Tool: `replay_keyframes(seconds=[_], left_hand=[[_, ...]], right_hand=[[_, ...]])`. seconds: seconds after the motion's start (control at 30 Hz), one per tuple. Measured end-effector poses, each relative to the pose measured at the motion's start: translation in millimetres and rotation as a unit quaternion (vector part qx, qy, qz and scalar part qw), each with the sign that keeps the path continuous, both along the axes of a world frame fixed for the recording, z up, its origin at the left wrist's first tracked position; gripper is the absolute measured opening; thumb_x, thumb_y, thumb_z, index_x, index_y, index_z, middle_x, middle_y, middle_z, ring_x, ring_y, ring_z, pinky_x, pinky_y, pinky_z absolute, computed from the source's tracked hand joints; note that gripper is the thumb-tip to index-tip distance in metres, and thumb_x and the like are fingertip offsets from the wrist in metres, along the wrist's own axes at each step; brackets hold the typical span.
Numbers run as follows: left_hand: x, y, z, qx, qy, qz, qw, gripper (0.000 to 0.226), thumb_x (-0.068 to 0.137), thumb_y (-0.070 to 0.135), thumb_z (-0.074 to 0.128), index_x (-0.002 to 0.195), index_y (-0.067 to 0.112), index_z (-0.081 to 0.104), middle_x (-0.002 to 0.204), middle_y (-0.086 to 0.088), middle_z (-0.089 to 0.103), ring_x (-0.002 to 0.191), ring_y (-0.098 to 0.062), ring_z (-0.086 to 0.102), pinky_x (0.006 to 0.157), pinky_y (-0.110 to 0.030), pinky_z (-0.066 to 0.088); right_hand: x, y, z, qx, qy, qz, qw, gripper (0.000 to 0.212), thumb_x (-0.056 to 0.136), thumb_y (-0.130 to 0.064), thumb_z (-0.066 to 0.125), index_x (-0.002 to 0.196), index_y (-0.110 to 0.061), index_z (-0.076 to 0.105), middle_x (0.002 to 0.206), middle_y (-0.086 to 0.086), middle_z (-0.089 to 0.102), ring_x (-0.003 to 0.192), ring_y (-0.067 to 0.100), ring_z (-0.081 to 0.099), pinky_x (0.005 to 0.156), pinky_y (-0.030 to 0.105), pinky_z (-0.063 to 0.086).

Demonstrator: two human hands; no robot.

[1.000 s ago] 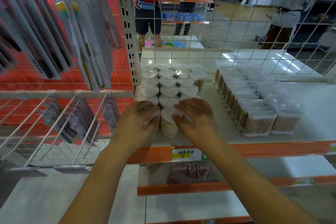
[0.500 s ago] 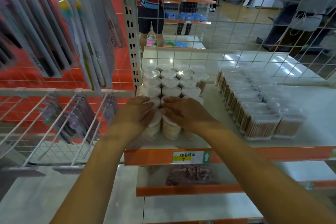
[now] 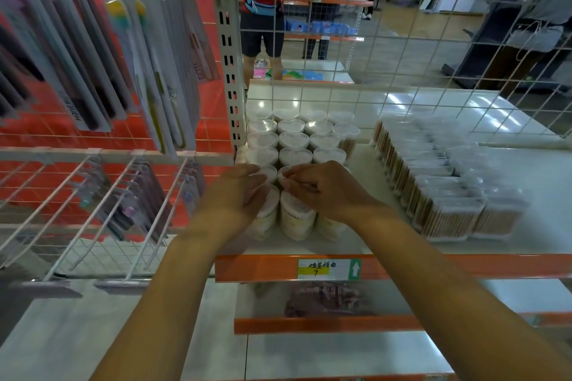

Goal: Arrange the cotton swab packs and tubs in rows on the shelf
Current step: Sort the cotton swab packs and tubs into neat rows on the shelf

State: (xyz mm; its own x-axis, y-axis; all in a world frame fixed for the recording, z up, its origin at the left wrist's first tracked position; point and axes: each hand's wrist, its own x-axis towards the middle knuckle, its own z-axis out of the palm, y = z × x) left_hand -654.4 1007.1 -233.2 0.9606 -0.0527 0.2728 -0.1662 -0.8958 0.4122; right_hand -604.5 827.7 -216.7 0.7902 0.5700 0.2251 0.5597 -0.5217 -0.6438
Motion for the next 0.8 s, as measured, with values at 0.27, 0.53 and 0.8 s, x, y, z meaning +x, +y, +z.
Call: replay_keyframes(seconds=[0.27,0.53,0.8], left_hand=[[17.9,7.2,11.4,-0.018,-0.030,0.008,0.999,0.035,0.094,0.025,0.050,0.128,0.015,0.055,0.140,-0.001,0.046,0.130,-0.019,0.040,0.103,-0.024,0.026],[25.4,-1.9,14.4,-0.003,0.019,-0.039,0.999,0.033,0.095,0.019,0.049,0.119,-0.001,0.059,0.137,-0.013,0.048,0.125,-0.026,0.046,0.100,-0.032,0.034],[29.2,-1.2,11.2,-0.010,-0.003,-0.048,0.999,0.044,0.086,0.037,0.040,0.087,0.001,0.064,0.095,-0.017,0.064,0.093,-0.032,0.059,0.084,-0.045,0.047]], right_hand=[[11.2,1.8,15.2,-0.006,-0.012,-0.056,0.998,0.040,0.093,-0.027,0.053,0.127,-0.008,0.054,0.134,0.007,0.052,0.121,0.018,0.050,0.094,0.024,0.040],[15.3,4.6,7.9,-0.033,0.049,-0.008,0.998,0.032,0.095,-0.021,0.051,0.114,0.003,0.062,0.125,0.019,0.056,0.116,0.026,0.051,0.092,0.024,0.035],[21.7,2.6,2.3,0.002,0.042,-0.002,0.999,0.032,0.093,-0.023,0.054,0.117,-0.004,0.063,0.134,0.006,0.053,0.114,0.002,0.048,0.089,0.006,0.035]])
